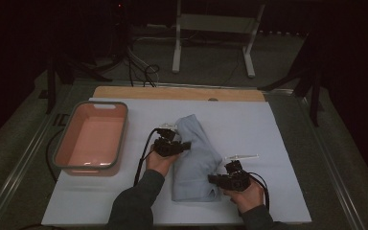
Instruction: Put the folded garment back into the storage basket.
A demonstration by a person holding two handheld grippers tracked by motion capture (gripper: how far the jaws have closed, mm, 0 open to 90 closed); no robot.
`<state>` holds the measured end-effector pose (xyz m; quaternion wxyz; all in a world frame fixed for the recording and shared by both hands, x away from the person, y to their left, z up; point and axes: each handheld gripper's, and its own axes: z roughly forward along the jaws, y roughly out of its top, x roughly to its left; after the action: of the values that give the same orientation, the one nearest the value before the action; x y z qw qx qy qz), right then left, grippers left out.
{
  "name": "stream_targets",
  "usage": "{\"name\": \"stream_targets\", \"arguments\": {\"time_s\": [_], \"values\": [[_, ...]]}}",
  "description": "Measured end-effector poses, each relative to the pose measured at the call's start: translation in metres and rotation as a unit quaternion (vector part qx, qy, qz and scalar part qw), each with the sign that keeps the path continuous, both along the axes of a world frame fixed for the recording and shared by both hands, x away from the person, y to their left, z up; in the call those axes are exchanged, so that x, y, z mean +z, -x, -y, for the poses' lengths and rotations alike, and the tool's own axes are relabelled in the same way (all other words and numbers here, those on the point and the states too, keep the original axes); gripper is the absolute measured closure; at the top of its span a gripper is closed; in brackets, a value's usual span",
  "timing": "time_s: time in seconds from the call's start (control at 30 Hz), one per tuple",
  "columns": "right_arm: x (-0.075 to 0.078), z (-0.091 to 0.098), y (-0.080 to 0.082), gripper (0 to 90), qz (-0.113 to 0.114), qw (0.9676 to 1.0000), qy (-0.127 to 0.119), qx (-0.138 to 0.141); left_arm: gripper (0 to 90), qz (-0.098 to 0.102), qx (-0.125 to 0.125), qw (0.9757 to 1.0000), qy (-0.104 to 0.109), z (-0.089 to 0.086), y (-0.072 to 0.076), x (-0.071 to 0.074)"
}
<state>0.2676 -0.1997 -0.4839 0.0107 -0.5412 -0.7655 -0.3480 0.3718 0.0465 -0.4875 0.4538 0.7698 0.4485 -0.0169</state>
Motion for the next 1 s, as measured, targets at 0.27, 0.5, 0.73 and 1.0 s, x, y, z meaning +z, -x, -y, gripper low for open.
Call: {"name": "stream_targets", "arguments": {"time_s": [0.27, 0.5, 0.73, 1.0], "values": [[0.008, -0.004, -0.002, 80.4, 0.006, 0.9998, -0.017, 0.002, 80.5, 0.013, 0.004, 0.9999, -0.005, -0.006, 0.0, 0.017], [0.014, -0.011, -0.006, 80.5, 0.011, 0.9997, -0.023, 0.006, 80.5, 0.017, 0.009, 0.9998, -0.008, -0.012, -0.001, 0.025], [0.018, -0.018, -0.01, 80.8, 0.015, 0.9996, -0.024, 0.009, 80.5, 0.024, 0.016, 0.9995, -0.011, -0.02, -0.002, 0.032], [0.024, -0.028, -0.014, 80.9, 0.021, 0.9992, -0.032, 0.015, 80.5, 0.031, 0.025, 0.9991, -0.014, -0.029, -0.003, 0.042]]}}
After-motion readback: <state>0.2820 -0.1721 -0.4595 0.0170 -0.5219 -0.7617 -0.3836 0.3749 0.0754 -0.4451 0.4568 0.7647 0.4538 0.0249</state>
